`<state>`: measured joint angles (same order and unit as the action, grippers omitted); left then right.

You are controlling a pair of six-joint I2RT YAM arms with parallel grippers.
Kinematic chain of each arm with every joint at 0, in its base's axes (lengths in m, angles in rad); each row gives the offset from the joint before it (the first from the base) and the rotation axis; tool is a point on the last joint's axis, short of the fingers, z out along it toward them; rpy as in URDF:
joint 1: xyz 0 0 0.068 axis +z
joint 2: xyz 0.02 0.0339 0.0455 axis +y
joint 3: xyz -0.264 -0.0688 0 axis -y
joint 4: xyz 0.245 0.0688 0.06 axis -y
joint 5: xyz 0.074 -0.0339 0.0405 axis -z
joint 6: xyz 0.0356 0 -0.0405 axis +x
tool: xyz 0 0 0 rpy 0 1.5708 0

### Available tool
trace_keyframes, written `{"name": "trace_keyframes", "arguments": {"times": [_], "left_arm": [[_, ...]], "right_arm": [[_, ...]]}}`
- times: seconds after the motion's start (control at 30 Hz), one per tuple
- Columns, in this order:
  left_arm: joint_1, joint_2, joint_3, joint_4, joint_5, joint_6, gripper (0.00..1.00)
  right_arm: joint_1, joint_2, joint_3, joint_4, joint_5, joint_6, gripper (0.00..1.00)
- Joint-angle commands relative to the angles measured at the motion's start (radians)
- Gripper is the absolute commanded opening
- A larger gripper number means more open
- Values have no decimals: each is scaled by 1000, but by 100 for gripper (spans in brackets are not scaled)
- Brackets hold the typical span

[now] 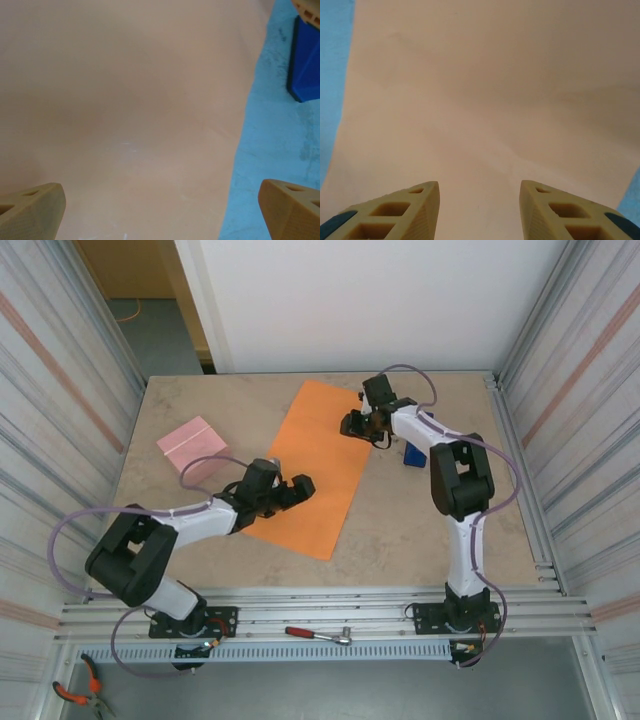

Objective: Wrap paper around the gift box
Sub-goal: Rotate the wrapping paper at the center of the table.

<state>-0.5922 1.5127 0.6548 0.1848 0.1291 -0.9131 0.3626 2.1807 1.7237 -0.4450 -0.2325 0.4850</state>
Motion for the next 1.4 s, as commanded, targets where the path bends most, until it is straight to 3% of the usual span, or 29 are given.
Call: {"name": "trace_keyframes", "arguments": {"times": [0.0, 0.2, 0.57, 1.0, 1.37], "left_arm": [[-6, 20, -24, 24, -44, -22, 99], [19, 18, -54, -7, -55, -8, 99], [205, -19, -66, -105, -4, 65, 99], [450, -45, 33, -245, 102, 226, 99], [618, -125, 101, -322, 156, 286, 99]], "right_arm": [[2, 74, 67, -109, 12, -36, 43], [-11, 104, 47, -138, 38, -69, 39], [-19, 1, -205, -32, 16, -45, 38], [48, -190, -586, 210, -8, 241, 39], [164, -281, -697, 268, 50, 387, 38]]}}
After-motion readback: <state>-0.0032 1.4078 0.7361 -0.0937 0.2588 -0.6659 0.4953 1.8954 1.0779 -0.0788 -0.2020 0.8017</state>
